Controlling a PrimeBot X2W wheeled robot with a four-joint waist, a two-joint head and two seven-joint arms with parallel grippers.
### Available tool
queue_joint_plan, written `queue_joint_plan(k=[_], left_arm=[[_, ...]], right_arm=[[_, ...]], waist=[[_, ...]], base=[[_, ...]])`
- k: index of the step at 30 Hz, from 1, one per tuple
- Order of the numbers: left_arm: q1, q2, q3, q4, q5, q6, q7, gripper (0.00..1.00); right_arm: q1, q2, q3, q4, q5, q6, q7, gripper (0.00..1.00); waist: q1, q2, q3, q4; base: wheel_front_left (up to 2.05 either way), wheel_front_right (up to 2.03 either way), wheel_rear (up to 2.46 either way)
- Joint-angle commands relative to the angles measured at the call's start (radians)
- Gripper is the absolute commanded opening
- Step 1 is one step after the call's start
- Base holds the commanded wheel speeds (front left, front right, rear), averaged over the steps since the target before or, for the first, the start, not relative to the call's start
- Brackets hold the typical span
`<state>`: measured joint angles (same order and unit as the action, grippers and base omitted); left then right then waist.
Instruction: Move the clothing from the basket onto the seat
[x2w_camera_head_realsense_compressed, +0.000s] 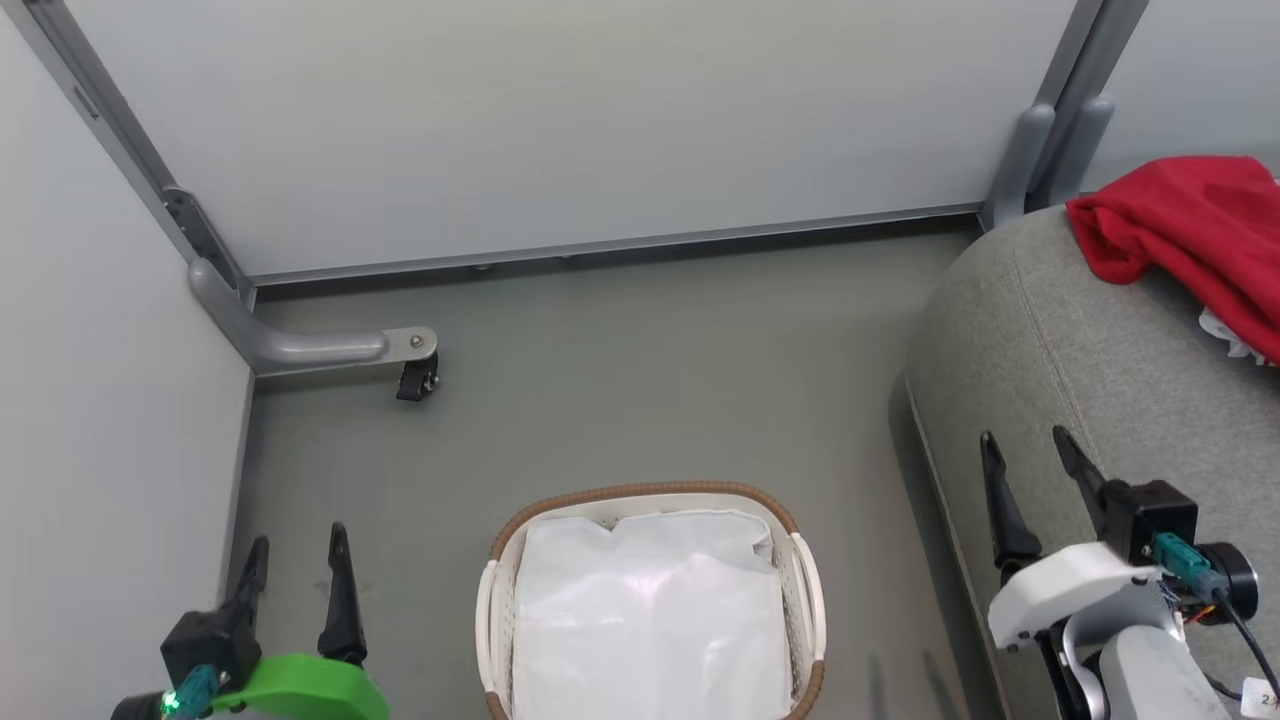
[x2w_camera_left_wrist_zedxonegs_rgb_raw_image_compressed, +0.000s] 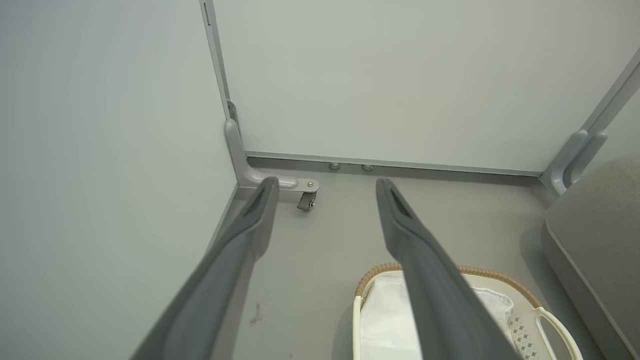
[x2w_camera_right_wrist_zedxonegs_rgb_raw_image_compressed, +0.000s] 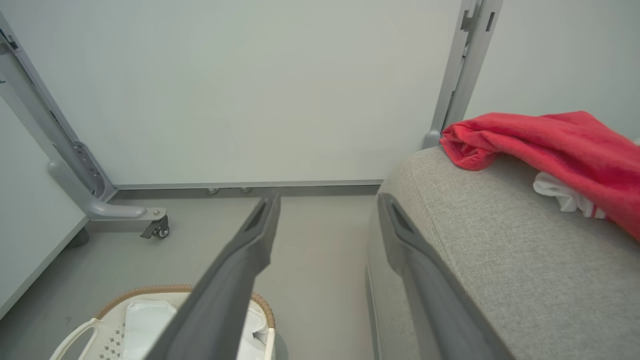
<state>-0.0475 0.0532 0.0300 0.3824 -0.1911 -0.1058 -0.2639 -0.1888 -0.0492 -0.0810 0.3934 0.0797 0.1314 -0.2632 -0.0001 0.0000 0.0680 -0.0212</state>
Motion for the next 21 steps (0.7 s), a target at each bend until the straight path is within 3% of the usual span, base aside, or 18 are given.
queue_joint_plan(k=[1,4,5,9,21], left_arm=[[0.022,0.0,0.014,0.004,-0.01,-0.001,-0.001,1.0],[0.036,-0.002,0.01,0.014,-0.046,-0.01,-0.001,1.0],[0.024,-0.001,0.005,0.017,-0.053,-0.009,0.0,0.0],[0.031,-0.008,0.002,0.051,-0.057,-0.01,0.003,0.0],[0.012,-0.007,0.019,0.024,-0.273,-0.012,0.067,0.0]], right_arm=[[0.022,-0.004,0.002,0.007,0.0,-0.001,-0.002,1.0],[0.044,-0.004,0.008,0.015,0.0,-0.001,-0.002,1.0],[0.035,0.001,0.009,0.013,0.0,0.0,0.0,0.0],[0.054,0.01,0.007,0.046,0.003,0.0,0.002,0.0],[0.053,0.007,-0.005,0.019,0.245,0.0,0.067,0.0]], waist=[[0.0001,0.0,-0.016,0.007],[0.0001,0.0,-0.029,0.011],[0.0001,0.0,-0.024,0.007],[0.0001,0.0,-0.027,0.008],[0.0001,0.0,-0.031,0.009]], base=[[0.0,0.0,0.0],[0.0,0.0,0.0],[0.0,0.0,0.0],[0.0,0.0,0.0],[0.0,0.0,0.0]])
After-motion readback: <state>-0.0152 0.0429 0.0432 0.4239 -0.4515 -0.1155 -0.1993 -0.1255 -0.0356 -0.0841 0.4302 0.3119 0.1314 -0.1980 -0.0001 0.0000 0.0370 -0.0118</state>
